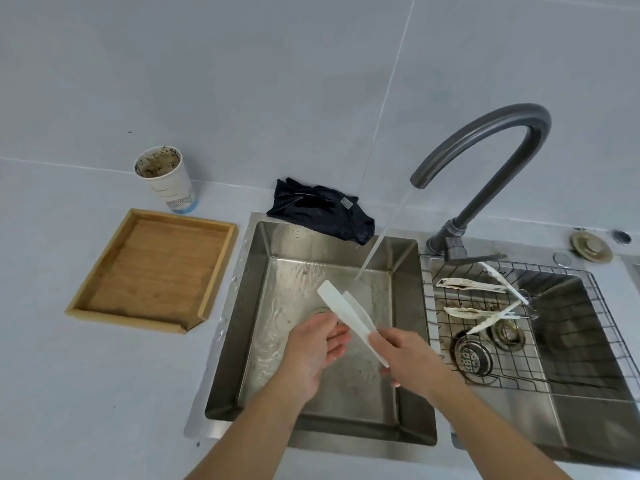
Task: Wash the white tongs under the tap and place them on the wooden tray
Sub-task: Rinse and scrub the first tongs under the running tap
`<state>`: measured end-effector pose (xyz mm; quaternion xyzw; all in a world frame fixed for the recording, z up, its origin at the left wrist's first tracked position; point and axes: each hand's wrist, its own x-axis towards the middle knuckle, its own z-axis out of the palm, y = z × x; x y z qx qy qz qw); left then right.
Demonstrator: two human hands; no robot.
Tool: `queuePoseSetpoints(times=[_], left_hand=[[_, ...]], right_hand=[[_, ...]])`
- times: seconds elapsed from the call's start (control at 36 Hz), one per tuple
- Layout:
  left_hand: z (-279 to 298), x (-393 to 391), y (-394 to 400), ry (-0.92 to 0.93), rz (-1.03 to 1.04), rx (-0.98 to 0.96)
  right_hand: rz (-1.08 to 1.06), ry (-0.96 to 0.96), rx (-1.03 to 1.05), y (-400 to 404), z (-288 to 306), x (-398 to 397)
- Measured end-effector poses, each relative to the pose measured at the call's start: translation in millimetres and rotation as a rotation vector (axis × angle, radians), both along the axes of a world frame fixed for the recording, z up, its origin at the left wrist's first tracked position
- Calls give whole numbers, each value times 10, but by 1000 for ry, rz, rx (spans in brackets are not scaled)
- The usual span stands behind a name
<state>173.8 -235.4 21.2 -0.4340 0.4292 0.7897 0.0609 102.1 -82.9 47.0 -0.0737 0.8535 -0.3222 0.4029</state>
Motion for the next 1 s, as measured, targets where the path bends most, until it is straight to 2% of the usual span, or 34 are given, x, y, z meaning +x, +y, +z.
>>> queuePoseSetpoints(times=[0.31, 0.58, 0.75, 1.0], left_hand=[[-126, 255, -191, 5, 18, -6], [-277, 384, -440, -86, -1, -99], [-391, 326, -597, -152, -31, -199], [-738, 322, -806, -277, -113, -277]], right_hand=[[12, 4, -24, -262, -196, 268], [-88, -36, -45, -481, -399, 442], [-139, -120, -48, -598, -652, 515], [-300, -379, -153, -750, -965, 533]])
